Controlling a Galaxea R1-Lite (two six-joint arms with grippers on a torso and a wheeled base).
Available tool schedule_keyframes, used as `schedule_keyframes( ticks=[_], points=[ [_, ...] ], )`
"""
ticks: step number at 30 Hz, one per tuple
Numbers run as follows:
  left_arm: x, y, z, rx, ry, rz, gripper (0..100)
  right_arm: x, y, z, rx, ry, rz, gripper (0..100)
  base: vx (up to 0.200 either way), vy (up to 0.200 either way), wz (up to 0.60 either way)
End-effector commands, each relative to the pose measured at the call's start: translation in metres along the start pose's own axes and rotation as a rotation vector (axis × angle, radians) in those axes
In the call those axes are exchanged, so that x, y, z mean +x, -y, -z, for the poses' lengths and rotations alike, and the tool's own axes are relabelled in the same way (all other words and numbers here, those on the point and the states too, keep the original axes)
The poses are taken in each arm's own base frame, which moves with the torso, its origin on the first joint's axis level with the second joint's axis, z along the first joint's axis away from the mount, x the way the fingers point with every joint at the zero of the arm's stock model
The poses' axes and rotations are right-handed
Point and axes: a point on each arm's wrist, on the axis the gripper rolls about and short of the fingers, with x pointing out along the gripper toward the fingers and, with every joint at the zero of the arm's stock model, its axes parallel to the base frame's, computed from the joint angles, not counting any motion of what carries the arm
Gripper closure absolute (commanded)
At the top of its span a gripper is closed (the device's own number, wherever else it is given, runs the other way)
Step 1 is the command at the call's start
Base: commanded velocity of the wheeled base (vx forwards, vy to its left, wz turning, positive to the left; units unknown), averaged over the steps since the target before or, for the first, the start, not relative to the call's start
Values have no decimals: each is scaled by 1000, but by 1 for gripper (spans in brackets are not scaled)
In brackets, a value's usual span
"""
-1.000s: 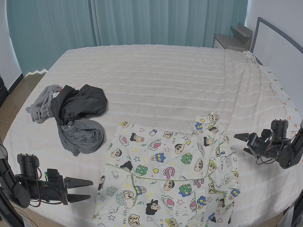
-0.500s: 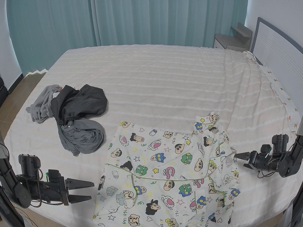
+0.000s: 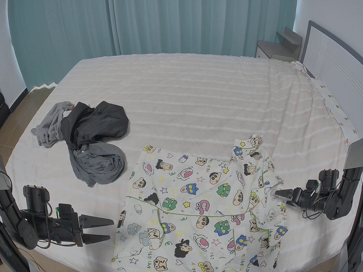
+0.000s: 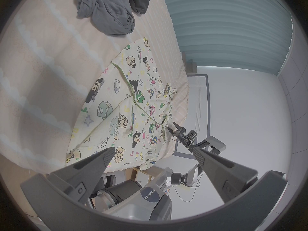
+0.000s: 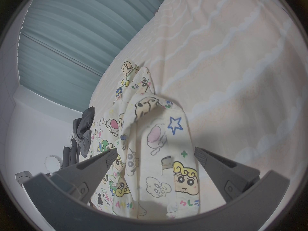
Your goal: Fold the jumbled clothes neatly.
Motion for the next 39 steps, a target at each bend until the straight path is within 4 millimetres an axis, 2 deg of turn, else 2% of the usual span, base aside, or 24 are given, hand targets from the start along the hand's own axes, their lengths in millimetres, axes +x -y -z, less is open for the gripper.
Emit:
schedule_keyframes(
  ticks=[1,13,14,29,34,39],
  points=[
    [0,-1,3,-12,-6,-4,0,5,6,6,16,-27,13,0,0,0,0],
    [0,-1,3,-9,-5,-4,0,10,6,9,16,-43,11,0,0,0,0],
    [0,-1,3,-9,-5,-4,0,10,6,9,16,-44,12,100,0,0,0],
    [0,-1,3,-10,-6,-4,0,9,4,7,14,-6,45,100,0,0,0],
    [0,-1,3,-9,-5,-4,0,-7,6,3,19,83,67,100,0,0,0],
    [0,-1,3,-10,-7,-3,0,-10,17,0,41,128,137,100,0,0,0]
  ],
)
